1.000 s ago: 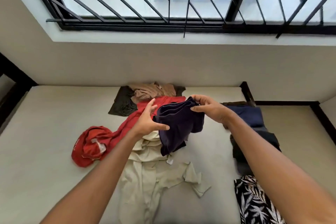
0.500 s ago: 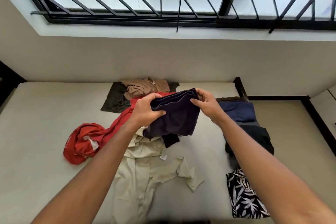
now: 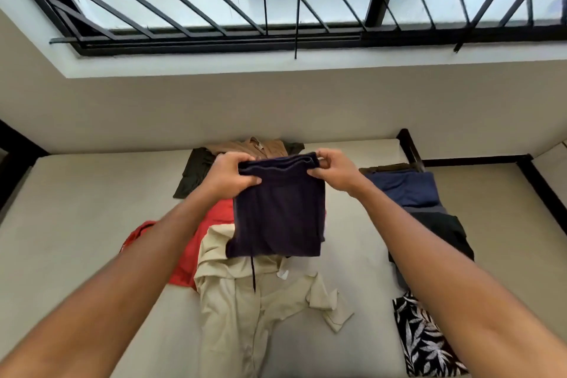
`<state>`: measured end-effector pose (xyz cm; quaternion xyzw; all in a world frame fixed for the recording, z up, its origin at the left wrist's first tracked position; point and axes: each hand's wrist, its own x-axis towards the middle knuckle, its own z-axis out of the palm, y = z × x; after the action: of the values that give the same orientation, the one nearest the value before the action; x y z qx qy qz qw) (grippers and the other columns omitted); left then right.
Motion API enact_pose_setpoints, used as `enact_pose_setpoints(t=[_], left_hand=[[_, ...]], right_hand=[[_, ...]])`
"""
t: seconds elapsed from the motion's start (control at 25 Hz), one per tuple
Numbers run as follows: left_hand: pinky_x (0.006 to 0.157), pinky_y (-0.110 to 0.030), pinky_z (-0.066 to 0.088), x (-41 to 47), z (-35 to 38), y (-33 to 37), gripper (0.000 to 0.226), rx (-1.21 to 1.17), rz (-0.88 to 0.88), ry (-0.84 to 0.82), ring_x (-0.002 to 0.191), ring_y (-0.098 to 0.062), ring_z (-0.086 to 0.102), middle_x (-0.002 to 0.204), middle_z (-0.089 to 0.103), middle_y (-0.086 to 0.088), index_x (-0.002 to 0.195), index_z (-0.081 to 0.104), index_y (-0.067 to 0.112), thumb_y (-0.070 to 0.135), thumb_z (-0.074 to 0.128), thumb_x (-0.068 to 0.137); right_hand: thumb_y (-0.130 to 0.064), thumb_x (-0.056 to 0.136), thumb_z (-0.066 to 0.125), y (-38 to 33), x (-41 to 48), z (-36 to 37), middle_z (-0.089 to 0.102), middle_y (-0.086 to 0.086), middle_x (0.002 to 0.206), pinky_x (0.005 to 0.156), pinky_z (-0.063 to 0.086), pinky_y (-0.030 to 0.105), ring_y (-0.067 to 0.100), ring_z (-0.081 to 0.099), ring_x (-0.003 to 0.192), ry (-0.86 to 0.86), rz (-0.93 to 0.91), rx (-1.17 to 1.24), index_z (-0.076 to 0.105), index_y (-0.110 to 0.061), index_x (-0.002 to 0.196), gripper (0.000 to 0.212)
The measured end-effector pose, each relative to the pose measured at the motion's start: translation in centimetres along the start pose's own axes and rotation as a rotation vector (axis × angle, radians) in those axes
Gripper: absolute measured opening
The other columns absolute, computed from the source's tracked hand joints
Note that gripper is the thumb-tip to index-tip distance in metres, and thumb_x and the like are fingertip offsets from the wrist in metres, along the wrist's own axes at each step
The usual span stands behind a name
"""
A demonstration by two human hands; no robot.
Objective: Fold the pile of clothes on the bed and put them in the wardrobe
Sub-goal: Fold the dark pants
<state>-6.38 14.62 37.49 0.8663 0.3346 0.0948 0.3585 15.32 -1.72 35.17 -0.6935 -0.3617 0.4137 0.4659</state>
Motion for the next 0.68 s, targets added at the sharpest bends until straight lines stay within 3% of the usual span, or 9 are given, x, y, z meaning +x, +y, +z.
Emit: enact_pose_setpoints(t=[0.08, 0.2, 0.32, 0.44, 0.56, 0.68], left_hand=[[0.070, -0.023, 0.041, 5.1, -2.2, 1.5, 0.027, 0.066, 0.024, 0.132, 0.090, -0.019, 0.069, 0.084, 0.071, 0.005, 0.100, 0.077, 0.019, 0.014, 0.083, 0.074], [0.082, -0.031, 0.049, 11.2, -9.2, 6.1, 0.031, 0.103, 0.163, 0.366, 0.099, -0.025, 0.068, 0.098, 0.076, -0.003, 0.104, 0.077, 0.018, 0.012, 0.080, 0.075], [0.085, -0.024, 0.041, 13.6, -17.0, 12.2, 0.033, 0.132, 0.312, 0.594, 0.104, -0.025, 0.066, 0.107, 0.075, -0.007, 0.109, 0.076, 0.016, 0.014, 0.079, 0.076], [0.087, -0.023, 0.042, 13.1, -22.0, 17.2, 0.032, 0.104, 0.463, 0.777, 0.104, -0.024, 0.066, 0.106, 0.075, -0.006, 0.107, 0.076, 0.015, 0.015, 0.074, 0.075], [0.084, -0.018, 0.041, 10.7, -23.2, 18.7, 0.031, 0.020, 0.498, 0.834, 0.100, -0.022, 0.067, 0.103, 0.075, -0.005, 0.104, 0.076, 0.013, 0.013, 0.073, 0.073], [0.082, -0.014, 0.041, 6.5, -19.8, 17.3, 0.030, 0.044, 0.565, 0.761, 0.094, -0.018, 0.065, 0.099, 0.074, -0.004, 0.104, 0.076, 0.012, 0.011, 0.074, 0.074]], right_hand=[[0.010, 0.090, 0.062, -3.2, 4.8, -0.2, 0.071, -0.004, 0.088, 0.077, 0.052, 0.024, -0.002, 0.066, 0.078, 0.199, -0.120, -0.167, 0.066, -0.011, 0.102, 0.024], [-0.002, 0.089, 0.058, -11.8, 9.7, -2.8, 0.071, 0.004, 0.105, 0.086, 0.048, 0.031, 0.016, 0.063, 0.095, 0.424, -0.357, -0.412, 0.064, -0.013, 0.119, 0.032], [-0.003, 0.084, 0.052, -21.6, 10.9, -6.2, 0.070, 0.011, 0.111, 0.088, 0.046, 0.034, 0.028, 0.064, 0.101, 0.567, -0.608, -0.557, 0.061, -0.010, 0.124, 0.042], [-0.001, 0.083, 0.048, -28.8, 9.2, -8.1, 0.069, 0.005, 0.107, 0.088, 0.052, 0.041, 0.027, 0.064, 0.098, 0.625, -0.787, -0.547, 0.058, -0.013, 0.120, 0.041], [-0.005, 0.085, 0.046, -31.2, 6.8, -7.7, 0.067, -0.002, 0.102, 0.084, 0.054, 0.049, 0.023, 0.064, 0.095, 0.630, -0.852, -0.471, 0.057, -0.019, 0.115, 0.035], [-0.008, 0.088, 0.048, -27.5, 3.2, -6.7, 0.065, -0.010, 0.099, 0.087, 0.055, 0.044, 0.018, 0.065, 0.098, 0.624, -0.836, -0.386, 0.058, -0.021, 0.111, 0.029]])
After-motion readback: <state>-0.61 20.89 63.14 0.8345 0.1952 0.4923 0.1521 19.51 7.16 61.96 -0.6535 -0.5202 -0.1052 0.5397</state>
